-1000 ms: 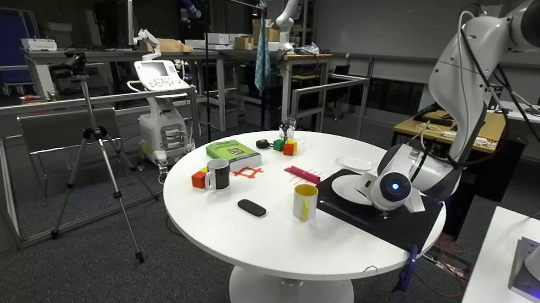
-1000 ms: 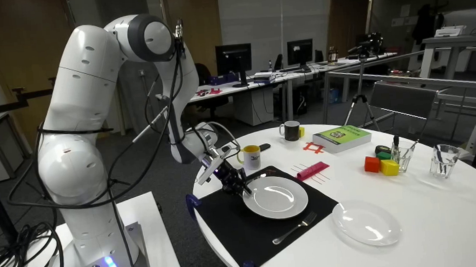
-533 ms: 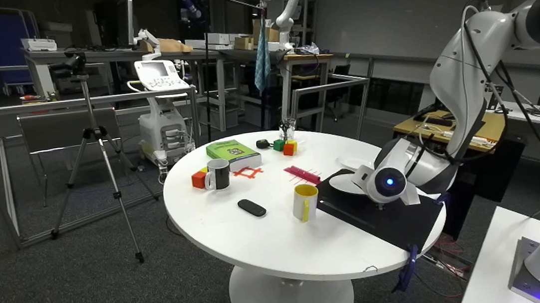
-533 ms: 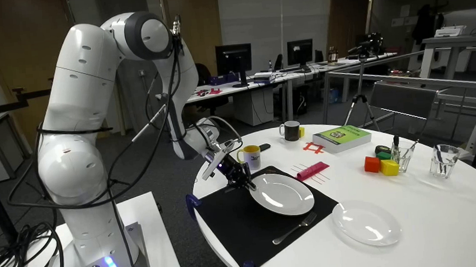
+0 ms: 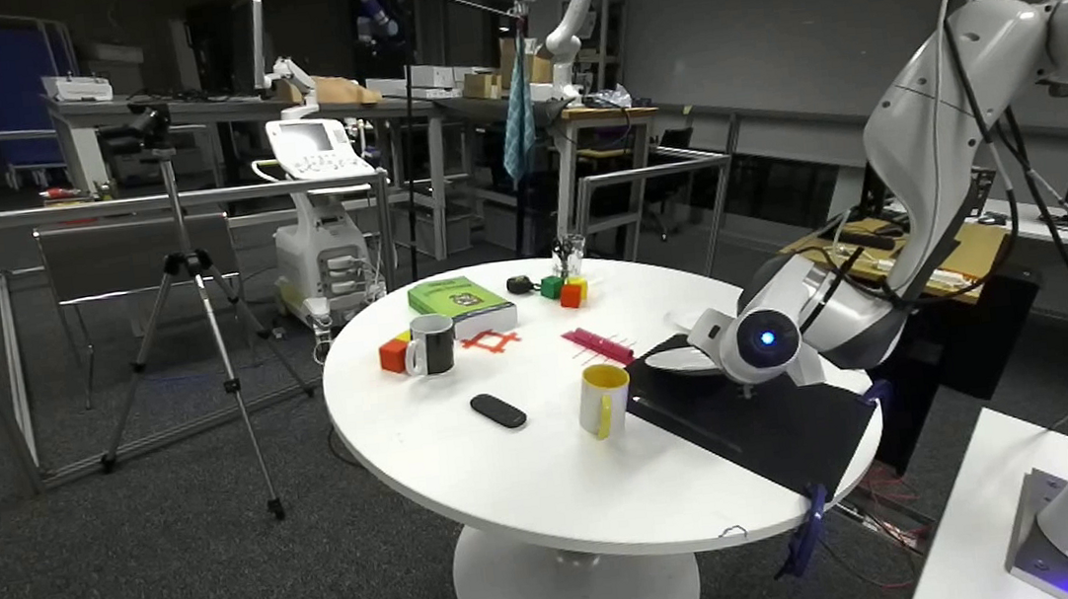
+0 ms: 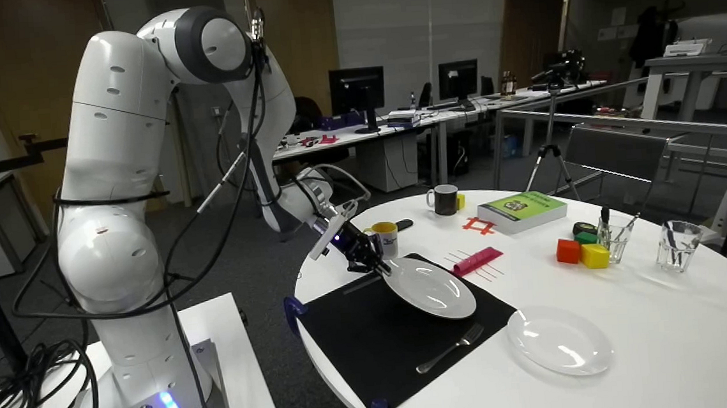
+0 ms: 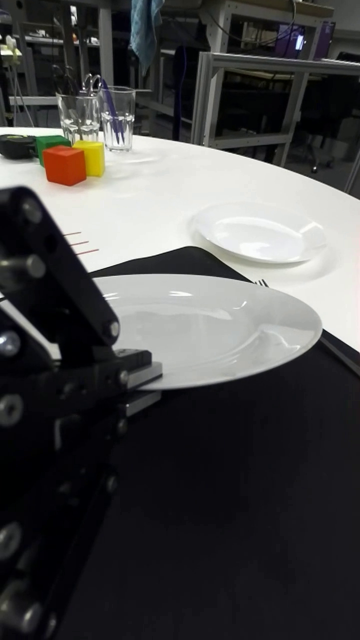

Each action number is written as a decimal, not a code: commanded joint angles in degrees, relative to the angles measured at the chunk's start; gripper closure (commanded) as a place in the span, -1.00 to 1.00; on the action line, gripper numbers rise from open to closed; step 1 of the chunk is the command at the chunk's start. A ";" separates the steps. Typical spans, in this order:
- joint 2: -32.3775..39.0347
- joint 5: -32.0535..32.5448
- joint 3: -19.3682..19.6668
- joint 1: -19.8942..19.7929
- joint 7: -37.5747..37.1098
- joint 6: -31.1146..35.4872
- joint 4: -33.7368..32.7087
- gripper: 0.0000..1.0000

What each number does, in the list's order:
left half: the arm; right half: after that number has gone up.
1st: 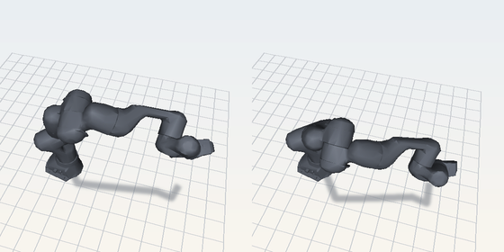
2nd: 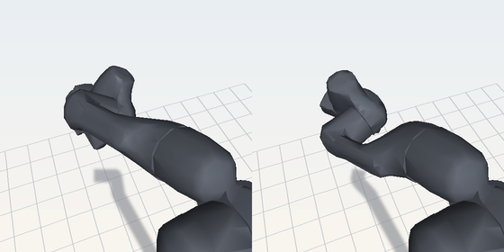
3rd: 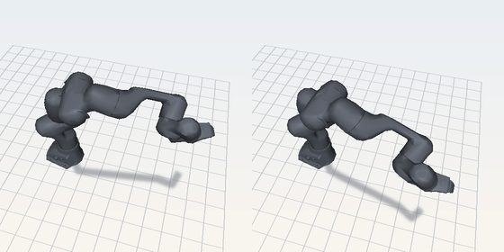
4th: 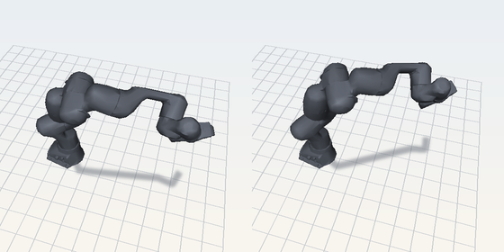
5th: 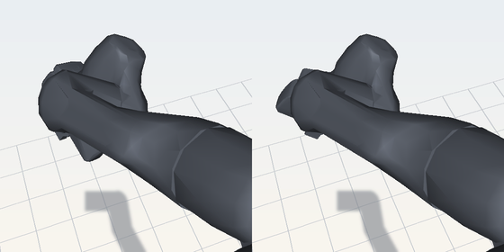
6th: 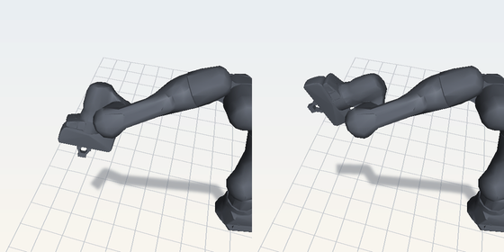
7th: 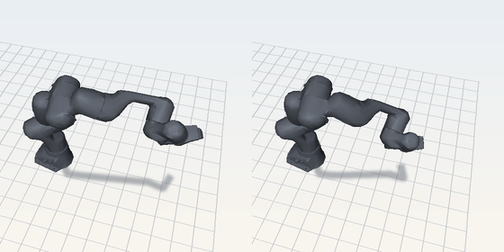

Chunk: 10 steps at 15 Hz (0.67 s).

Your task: Move the plate on the black placemat onto the plate on the right side of the table

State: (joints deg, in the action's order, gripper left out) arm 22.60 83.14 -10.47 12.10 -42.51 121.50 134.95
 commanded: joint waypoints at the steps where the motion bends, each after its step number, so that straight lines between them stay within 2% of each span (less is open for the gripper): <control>1: -4.51 -1.55 -0.92 -0.08 3.62 -2.02 1.24 0.97; 10: -9.25 -0.88 -1.09 0.58 6.01 -4.23 2.39 0.97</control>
State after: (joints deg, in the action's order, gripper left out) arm 18.81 82.45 -11.03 12.16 -38.64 121.10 135.16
